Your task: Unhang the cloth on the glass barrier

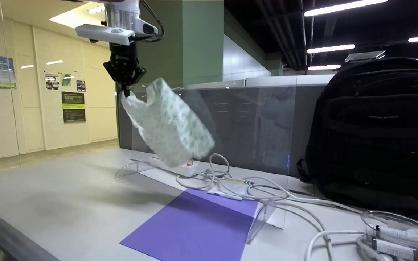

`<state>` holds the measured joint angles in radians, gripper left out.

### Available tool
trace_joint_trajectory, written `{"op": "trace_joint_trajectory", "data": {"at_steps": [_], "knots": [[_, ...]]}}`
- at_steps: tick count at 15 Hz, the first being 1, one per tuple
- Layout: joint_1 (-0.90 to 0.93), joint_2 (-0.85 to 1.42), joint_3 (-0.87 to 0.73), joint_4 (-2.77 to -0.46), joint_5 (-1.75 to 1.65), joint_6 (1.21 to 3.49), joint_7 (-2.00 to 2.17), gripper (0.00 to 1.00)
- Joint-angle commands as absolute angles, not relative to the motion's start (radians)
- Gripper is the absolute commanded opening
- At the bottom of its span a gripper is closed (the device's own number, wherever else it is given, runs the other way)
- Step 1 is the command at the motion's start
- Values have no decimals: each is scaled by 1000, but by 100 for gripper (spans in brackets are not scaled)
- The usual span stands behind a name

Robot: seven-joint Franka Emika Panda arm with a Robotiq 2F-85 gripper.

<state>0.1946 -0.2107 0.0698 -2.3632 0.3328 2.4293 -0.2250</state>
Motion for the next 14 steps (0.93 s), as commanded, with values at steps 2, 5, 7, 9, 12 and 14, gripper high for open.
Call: {"op": "trace_joint_trajectory", "data": {"at_steps": [2, 5, 7, 9, 12, 14], "knots": [[194, -224, 87, -2401, 309, 2368, -222, 1], [178, -223, 90, -2424, 280, 2396, -192, 1], [162, -225, 96, -2438, 239, 2417, -151, 27], [142, -226, 105, -2453, 176, 2452, -82, 32], [112, -231, 124, -2468, 73, 2473, 57, 53], [101, -234, 133, -2472, 30, 2467, 119, 67]]}}
